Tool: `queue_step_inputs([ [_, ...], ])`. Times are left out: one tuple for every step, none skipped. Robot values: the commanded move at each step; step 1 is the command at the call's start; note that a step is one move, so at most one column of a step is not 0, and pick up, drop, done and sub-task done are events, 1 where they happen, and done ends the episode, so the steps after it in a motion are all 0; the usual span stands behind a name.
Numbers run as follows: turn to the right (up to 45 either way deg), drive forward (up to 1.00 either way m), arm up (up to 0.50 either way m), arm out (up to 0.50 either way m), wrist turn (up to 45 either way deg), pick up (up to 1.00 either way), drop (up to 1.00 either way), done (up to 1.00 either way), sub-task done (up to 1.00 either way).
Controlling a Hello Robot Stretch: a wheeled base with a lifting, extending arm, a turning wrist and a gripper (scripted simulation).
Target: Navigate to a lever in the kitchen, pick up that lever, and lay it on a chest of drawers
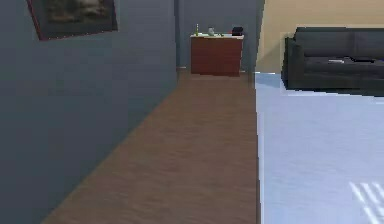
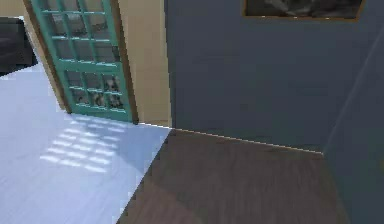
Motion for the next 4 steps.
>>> queue_step_inputs([
  [9.0, 0.00, 0.00, 0.00, 0.0, 0.00, 0.00, 0.00, 0.00],
  [0.0, 1.00, 0.00, 0.00, 0.0, 0.00, 0.00, 0.00, 0.00],
  [0.0, 1.00, 0.00, 0.00, 0.0, 0.00, 0.00, 0.00, 0.00],
  [3.0, 0.00, 0.00, 0.00, 0.0, 0.00, 0.00, 0.00, 0.00],
])
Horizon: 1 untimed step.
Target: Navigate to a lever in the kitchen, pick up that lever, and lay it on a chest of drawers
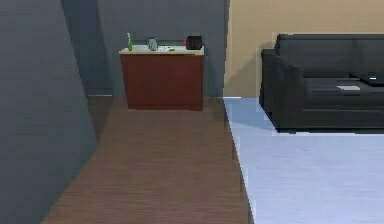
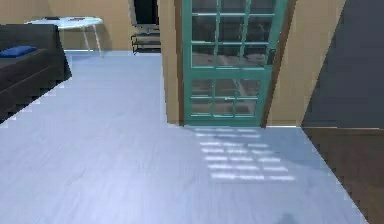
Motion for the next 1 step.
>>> queue_step_inputs([
  [0.0, 1.00, 0.00, 0.00, 0.0, 0.00, 0.00, 0.00, 0.00],
])
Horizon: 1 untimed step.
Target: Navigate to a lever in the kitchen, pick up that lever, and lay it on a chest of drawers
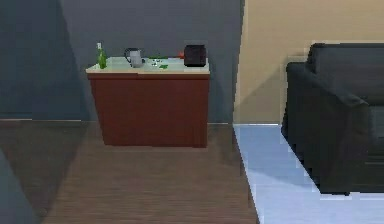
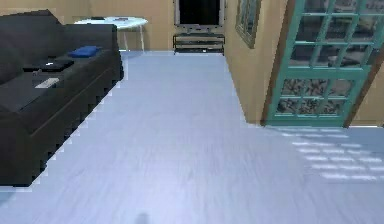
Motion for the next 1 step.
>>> queue_step_inputs([
  [0.0, 1.00, 0.00, 0.00, 0.0, 0.00, 0.00, 0.00, 0.00],
])
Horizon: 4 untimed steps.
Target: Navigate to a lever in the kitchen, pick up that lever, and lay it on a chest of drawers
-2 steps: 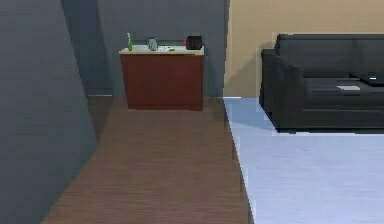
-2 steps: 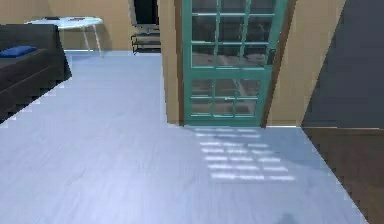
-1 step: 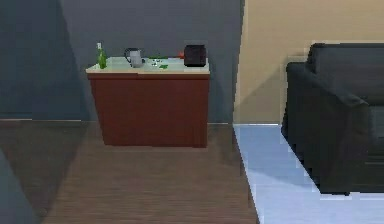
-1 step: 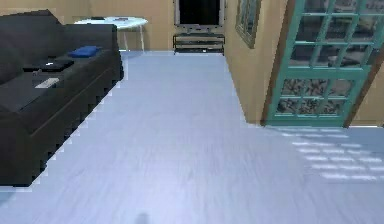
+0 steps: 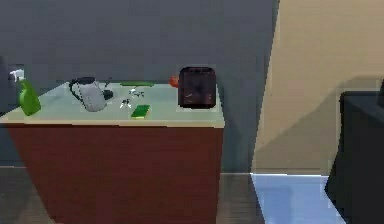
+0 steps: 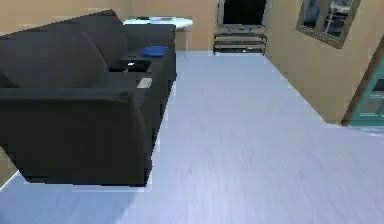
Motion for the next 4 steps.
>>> queue_step_inputs([
  [0.0, 0.35, 0.00, 0.00, 0.0, 0.00, 0.00, 0.00, 0.00],
  [-45.0, 0.00, 0.00, 0.00, 0.0, 0.00, 0.00, 0.00, 0.00],
  [-45.0, 0.00, 0.00, 0.00, 0.0, 0.00, 0.00, 0.00, 0.00],
  [-24.0, 0.00, 0.00, 0.00, 0.0, 0.00, 0.00, 0.00, 0.00],
])
